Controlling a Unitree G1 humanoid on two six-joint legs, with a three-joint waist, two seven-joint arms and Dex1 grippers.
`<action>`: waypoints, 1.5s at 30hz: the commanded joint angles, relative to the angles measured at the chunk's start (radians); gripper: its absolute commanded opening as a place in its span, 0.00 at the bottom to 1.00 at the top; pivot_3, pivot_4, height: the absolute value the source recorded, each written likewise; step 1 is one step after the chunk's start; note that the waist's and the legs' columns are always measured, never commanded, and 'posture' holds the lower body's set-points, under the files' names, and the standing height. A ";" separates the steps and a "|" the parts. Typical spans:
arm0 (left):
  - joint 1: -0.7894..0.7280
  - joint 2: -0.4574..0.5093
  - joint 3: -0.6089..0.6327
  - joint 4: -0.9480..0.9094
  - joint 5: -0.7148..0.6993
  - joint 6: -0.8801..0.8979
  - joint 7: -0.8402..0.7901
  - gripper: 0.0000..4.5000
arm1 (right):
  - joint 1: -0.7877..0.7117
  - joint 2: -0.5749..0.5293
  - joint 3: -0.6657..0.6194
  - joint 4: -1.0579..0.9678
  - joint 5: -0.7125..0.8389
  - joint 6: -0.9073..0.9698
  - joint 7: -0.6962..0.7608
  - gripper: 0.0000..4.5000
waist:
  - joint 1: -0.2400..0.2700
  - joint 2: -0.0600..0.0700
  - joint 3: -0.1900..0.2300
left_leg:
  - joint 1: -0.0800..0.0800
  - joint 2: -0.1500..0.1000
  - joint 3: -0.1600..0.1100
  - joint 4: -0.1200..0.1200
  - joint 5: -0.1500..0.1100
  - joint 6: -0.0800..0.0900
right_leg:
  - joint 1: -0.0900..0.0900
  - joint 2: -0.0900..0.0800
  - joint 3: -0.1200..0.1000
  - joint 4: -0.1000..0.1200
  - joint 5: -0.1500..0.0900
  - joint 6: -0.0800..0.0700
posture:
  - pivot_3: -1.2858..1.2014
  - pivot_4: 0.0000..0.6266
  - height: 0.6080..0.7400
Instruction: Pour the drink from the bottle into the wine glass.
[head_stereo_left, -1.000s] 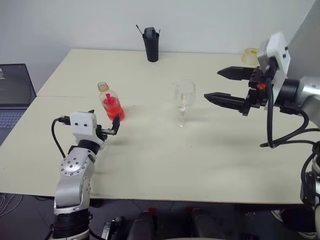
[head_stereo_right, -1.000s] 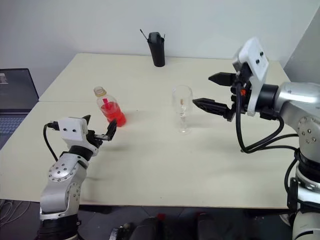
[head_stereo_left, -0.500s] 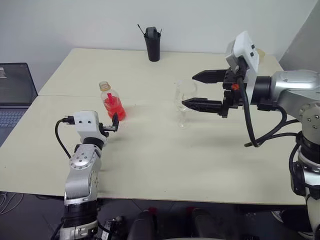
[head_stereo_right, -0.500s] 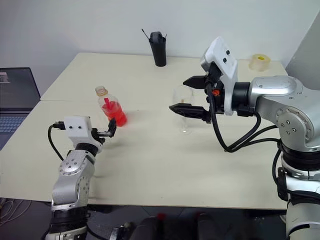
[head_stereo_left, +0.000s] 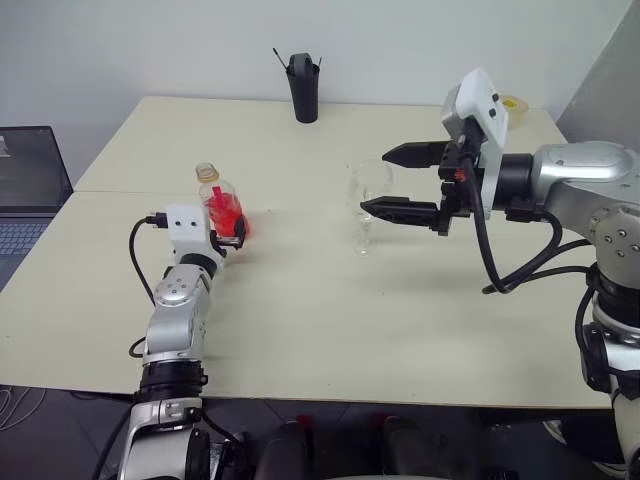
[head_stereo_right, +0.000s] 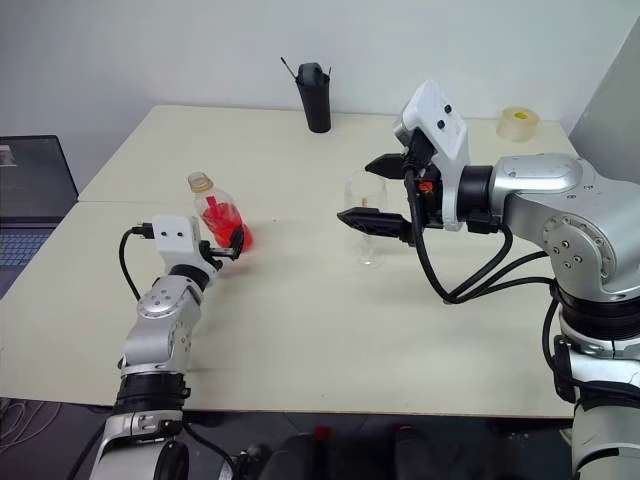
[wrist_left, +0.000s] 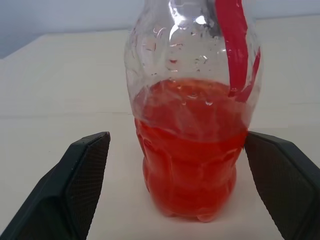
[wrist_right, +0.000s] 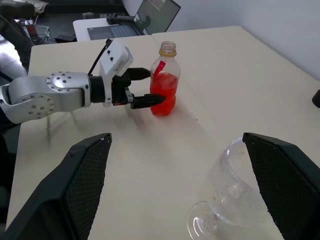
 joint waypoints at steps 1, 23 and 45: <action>-0.047 0.014 -0.016 0.036 0.014 -0.045 -0.020 1.00 | -0.031 -0.001 -0.008 -0.028 0.001 -0.018 -0.010 1.00 | 0.000 0.000 0.000 | 0.000 0.000 0.000 0.000 0.000 0.000 | 0.000 0.000 0.000 0.000 0.000 0.000 | 0.52 0.24 1.00; -0.192 0.039 -0.042 0.294 0.030 -0.230 -0.126 0.42 | -0.023 -0.015 0.012 -0.034 -0.025 -0.036 -0.034 1.00 | 0.000 0.000 0.000 | 0.000 0.000 0.000 0.000 0.000 0.000 | 0.000 0.000 0.000 0.000 0.000 0.000 | 0.52 0.24 1.00; -0.430 0.155 -0.232 0.129 0.086 -0.281 -0.499 0.31 | 0.296 -0.110 -0.152 -0.074 -0.009 -0.163 -0.026 1.00 | -0.005 -0.004 0.003 | -0.002 0.000 -0.001 0.000 0.000 0.000 | -0.002 0.005 -0.001 0.000 0.000 0.000 | 0.52 0.24 1.00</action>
